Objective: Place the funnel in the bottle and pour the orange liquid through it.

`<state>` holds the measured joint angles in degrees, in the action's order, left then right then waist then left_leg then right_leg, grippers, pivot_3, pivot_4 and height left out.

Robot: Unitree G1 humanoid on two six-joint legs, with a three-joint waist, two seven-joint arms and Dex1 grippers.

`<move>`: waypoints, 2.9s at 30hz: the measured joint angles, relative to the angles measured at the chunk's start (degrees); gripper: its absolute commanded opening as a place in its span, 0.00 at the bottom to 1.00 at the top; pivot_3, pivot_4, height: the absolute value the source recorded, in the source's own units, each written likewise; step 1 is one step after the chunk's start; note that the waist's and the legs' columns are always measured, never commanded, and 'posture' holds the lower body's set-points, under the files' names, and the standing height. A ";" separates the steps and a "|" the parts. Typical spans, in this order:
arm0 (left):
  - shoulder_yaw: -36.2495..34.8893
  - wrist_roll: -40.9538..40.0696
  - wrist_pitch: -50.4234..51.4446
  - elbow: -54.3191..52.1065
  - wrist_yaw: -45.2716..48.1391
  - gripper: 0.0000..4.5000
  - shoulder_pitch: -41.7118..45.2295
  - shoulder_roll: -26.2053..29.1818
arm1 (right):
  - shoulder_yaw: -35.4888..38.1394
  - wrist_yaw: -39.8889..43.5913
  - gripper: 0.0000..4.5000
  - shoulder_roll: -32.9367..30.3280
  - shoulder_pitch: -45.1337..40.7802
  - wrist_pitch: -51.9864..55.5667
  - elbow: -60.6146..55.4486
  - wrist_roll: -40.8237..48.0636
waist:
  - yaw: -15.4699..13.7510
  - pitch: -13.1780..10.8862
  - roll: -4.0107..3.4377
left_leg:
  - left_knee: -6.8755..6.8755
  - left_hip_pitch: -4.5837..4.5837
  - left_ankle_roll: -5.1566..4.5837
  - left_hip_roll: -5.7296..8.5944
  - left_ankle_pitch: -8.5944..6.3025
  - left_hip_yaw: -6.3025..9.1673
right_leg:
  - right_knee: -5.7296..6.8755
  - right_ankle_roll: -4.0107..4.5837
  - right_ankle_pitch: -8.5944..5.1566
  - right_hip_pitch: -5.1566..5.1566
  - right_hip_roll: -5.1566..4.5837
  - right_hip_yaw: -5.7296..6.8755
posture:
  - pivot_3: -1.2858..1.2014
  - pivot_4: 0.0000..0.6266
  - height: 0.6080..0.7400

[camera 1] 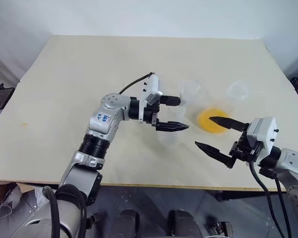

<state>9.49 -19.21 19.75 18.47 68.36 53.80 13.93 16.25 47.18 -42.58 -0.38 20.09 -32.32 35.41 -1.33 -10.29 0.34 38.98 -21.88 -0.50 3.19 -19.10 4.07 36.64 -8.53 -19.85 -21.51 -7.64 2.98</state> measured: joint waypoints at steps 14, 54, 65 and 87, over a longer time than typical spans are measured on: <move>0.12 -0.07 2.35 -4.01 0.63 1.00 -0.85 2.08 | 0.08 0.69 1.00 -0.08 -1.38 0.02 0.92 -0.02 | 0.01 0.00 0.00 | 0.00 0.00 0.00 -0.02 0.00 0.00 | -0.02 0.00 0.00 0.00 0.00 -0.01 | 0.52 0.24 1.00; -9.40 -4.91 -4.92 -8.54 4.05 1.00 -15.23 13.94 | 6.69 2.21 1.00 -3.75 0.38 1.93 5.22 -0.06 | -0.08 0.00 -0.01 | -0.01 -0.09 0.00 -0.08 0.00 0.08 | -0.09 0.00 0.00 -0.02 -0.03 0.01 | 0.52 0.24 1.00; -15.83 -11.10 -7.32 -12.20 6.69 1.00 -23.04 16.60 | 23.82 -7.09 1.00 -0.32 14.77 9.09 -1.05 1.39 | -0.07 0.03 -0.05 | 0.02 -0.09 -0.01 -0.10 -0.01 0.06 | -0.09 0.00 0.00 -0.01 -0.02 -0.02 | 0.52 0.24 1.00; -15.98 -15.58 -2.93 -13.73 9.24 1.00 -22.07 18.80 | 9.99 -12.29 1.00 2.70 -6.07 5.94 15.01 -2.68 | 1.43 0.07 -0.13 | -0.04 0.02 -0.03 -0.11 -0.02 0.00 | -0.07 0.00 0.00 0.01 0.00 -0.10 | 0.52 0.24 1.00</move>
<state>-6.49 -34.79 16.82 4.73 77.61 31.73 32.73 26.24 34.89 -39.88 -6.44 26.03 -17.31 32.73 0.10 -10.21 0.20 38.94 -21.86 -0.53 3.08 -19.12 4.07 36.57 -8.52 -19.85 -21.50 -7.64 2.88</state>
